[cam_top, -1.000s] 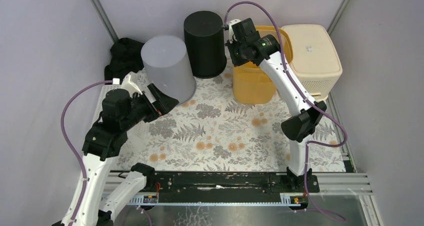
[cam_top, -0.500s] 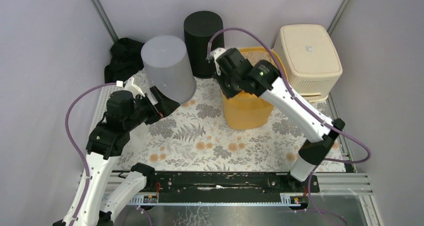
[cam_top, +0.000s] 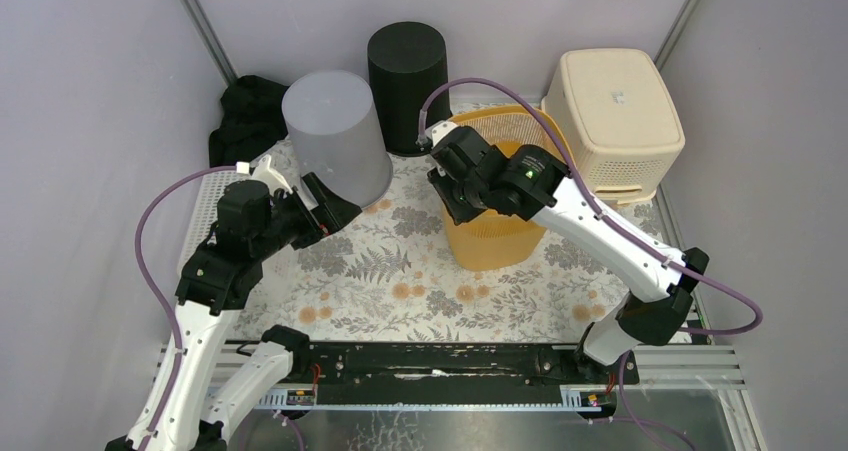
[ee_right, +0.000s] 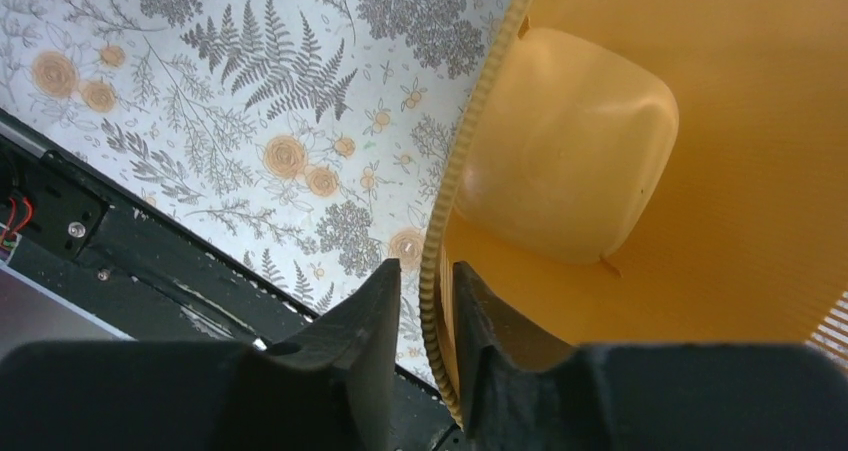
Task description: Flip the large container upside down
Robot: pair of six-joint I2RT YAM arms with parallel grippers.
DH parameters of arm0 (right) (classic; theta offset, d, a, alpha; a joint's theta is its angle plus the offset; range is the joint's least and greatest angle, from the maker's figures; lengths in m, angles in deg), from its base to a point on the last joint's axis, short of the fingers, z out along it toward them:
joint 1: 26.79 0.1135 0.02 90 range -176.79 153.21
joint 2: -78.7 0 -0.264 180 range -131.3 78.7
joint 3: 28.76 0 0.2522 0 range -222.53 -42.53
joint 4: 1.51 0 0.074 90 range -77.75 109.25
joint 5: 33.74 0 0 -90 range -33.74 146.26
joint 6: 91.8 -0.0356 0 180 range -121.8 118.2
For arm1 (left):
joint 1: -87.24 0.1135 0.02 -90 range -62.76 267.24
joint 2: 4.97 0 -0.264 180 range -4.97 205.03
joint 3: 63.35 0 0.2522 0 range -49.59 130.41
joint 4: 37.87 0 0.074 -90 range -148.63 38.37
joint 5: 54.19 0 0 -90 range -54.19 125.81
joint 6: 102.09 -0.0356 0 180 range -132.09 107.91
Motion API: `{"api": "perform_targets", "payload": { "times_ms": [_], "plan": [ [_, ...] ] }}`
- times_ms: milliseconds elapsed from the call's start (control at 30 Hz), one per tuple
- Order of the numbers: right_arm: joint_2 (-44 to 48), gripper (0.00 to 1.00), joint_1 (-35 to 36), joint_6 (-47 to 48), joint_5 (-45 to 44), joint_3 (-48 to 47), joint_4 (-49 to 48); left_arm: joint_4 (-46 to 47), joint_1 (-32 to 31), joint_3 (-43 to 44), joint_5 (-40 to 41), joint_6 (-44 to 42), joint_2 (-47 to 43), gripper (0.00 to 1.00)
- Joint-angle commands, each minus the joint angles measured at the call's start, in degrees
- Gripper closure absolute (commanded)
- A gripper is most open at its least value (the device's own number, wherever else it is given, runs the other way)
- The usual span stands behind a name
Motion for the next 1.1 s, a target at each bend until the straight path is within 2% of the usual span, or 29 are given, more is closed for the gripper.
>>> {"api": "perform_targets", "payload": {
  "times_ms": [0,167,433,733,1067],
  "plan": [
    [-0.8,0.65,0.6,-2.9,-0.3,-2.7,4.6,3.4,0.3,-0.4,-0.9,0.0,-0.4,0.00],
    [-4.5,0.64,0.6,-4.9,-1.5,-8.5,10.6,3.7,0.2,-0.6,-1.4,0.1,-0.2,0.00],
    [-9.4,0.61,0.5,-6.4,-1.7,-12.3,13.3,3.6,0.2,-0.7,-1.4,0.1,-0.7,0.00],
    [-14.9,0.66,0.5,-7.1,-3.3,-19.8,19.1,3.2,0.2,-0.7,-1.4,0.0,-1.3,0.00],
    [-19.4,0.51,-4.2,-8.1,-3.6,-25.8,20.9,2.7,0.2,-1.2,-1.7,-0.2,-2.1,0.00]
  ]
}}
